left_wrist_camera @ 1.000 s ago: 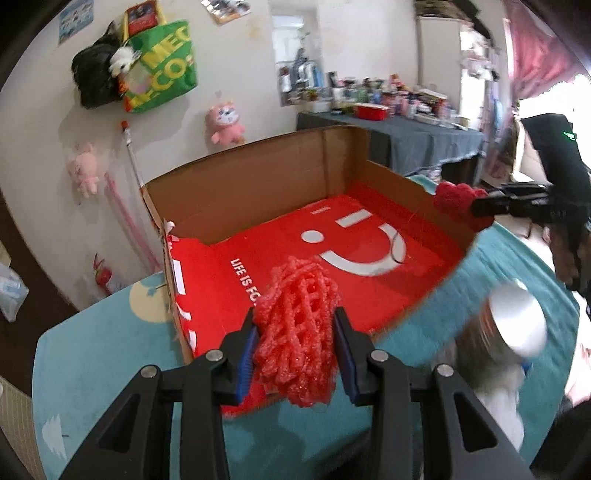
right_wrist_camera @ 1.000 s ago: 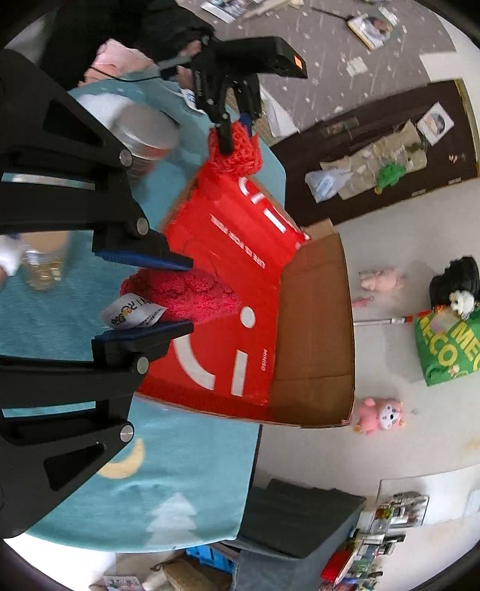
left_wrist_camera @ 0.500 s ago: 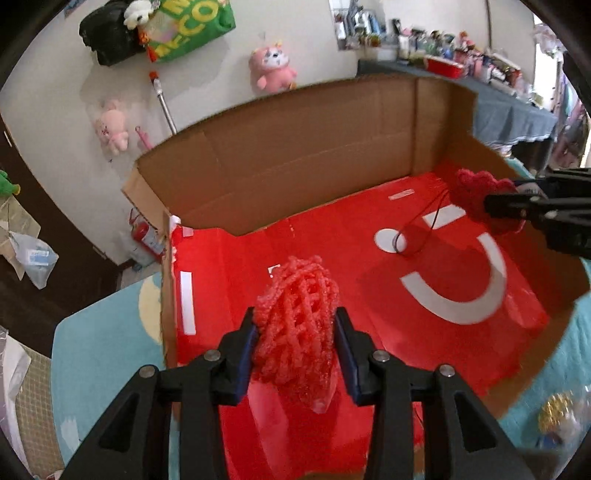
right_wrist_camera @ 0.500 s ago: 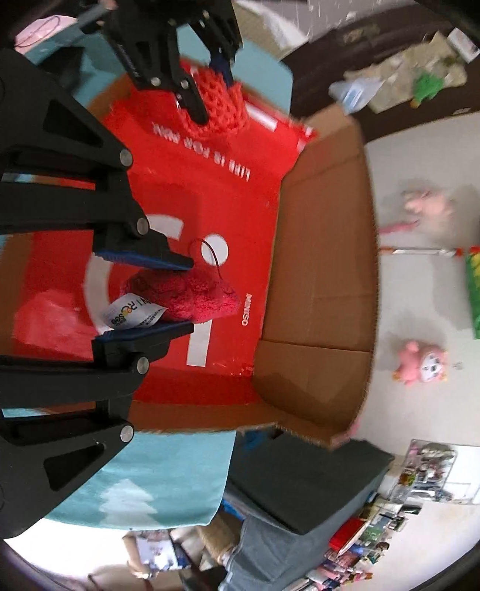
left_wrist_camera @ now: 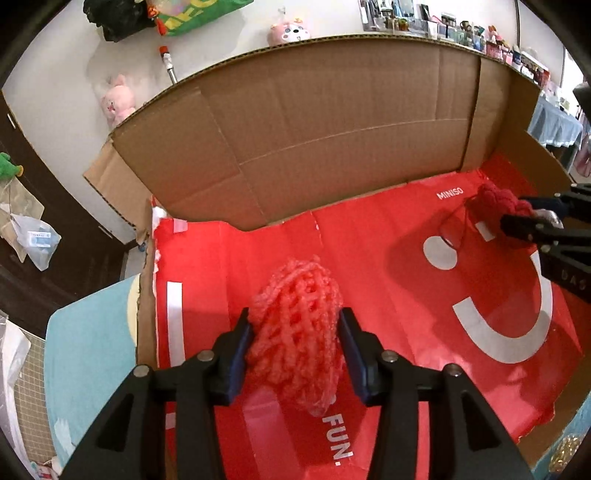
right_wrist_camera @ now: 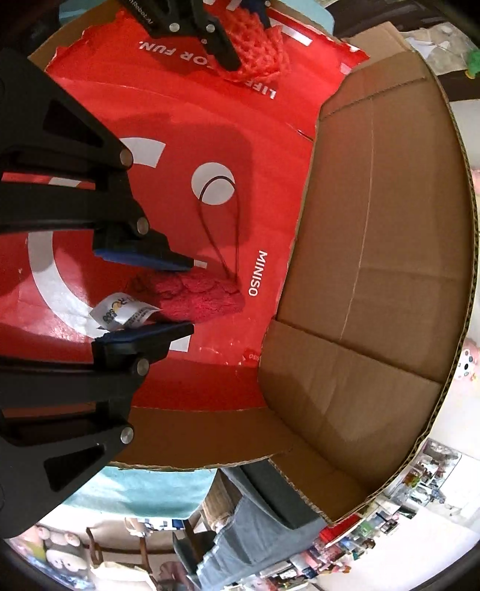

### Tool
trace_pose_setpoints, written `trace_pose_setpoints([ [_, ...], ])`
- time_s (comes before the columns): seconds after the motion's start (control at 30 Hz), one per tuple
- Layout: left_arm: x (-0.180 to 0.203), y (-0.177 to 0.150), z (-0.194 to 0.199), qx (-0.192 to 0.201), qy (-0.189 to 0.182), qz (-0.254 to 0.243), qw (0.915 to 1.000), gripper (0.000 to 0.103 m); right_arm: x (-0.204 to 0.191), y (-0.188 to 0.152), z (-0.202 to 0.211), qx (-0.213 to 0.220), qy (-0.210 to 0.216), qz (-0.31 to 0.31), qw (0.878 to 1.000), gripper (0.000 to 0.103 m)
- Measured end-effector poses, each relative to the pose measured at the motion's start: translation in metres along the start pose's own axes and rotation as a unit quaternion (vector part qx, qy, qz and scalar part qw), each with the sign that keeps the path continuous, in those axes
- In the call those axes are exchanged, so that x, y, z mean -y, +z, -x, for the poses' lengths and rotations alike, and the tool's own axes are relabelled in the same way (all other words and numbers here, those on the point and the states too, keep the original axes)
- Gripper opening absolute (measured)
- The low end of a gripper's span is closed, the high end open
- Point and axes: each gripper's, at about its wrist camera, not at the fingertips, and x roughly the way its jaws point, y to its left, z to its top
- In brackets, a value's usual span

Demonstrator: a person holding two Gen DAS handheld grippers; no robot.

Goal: Organize soft objects
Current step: 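Lower both items into the box and open both tools, then withdraw both tools from the box back toward the remaining items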

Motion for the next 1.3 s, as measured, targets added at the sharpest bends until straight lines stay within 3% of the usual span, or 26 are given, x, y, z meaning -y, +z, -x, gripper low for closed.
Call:
trace_pose_setpoints([
  [0.3,0.007,-0.004,0.0,0.007,-0.003,-0.007,0.9999,0.056,-0.005,-0.001,-0.002,0.006,-0.016,0.019,1.0,0.028],
  [0.53,0.001,-0.003,0.016,0.037,-0.004,-0.004,0.9993,0.078,-0.022,0.0,0.008,0.01,-0.02,0.016,1.0,0.031],
  [0.57,0.0,-0.004,0.02,0.043,-0.005,-0.002,0.9991,0.081,-0.023,-0.001,0.012,0.012,-0.02,0.013,1.0,0.037],
  [0.63,-0.003,-0.007,0.031,0.058,-0.004,0.006,0.9983,0.088,-0.023,-0.002,0.019,0.025,-0.022,0.015,0.999,0.072],
  [0.77,-0.005,-0.014,0.056,0.084,-0.016,0.015,0.9962,0.094,-0.023,-0.006,0.039,0.044,-0.037,0.009,0.998,0.072],
  [0.87,-0.003,-0.021,0.079,0.105,-0.012,0.02,0.9942,0.1,-0.019,-0.009,0.067,0.064,-0.034,-0.006,0.997,0.072],
  [1.07,-0.003,-0.045,0.141,0.16,-0.016,0.047,0.986,0.103,-0.013,-0.029,0.15,0.128,-0.024,-0.024,0.991,0.073],
  [1.17,-0.002,-0.061,0.174,0.185,-0.03,0.063,0.9803,0.103,-0.008,-0.047,0.194,0.165,-0.018,-0.034,0.986,0.083],
  [1.3,-0.001,-0.085,0.217,0.223,-0.045,0.08,0.9704,0.103,-0.009,-0.078,0.246,0.209,-0.022,-0.028,0.977,0.085],
])
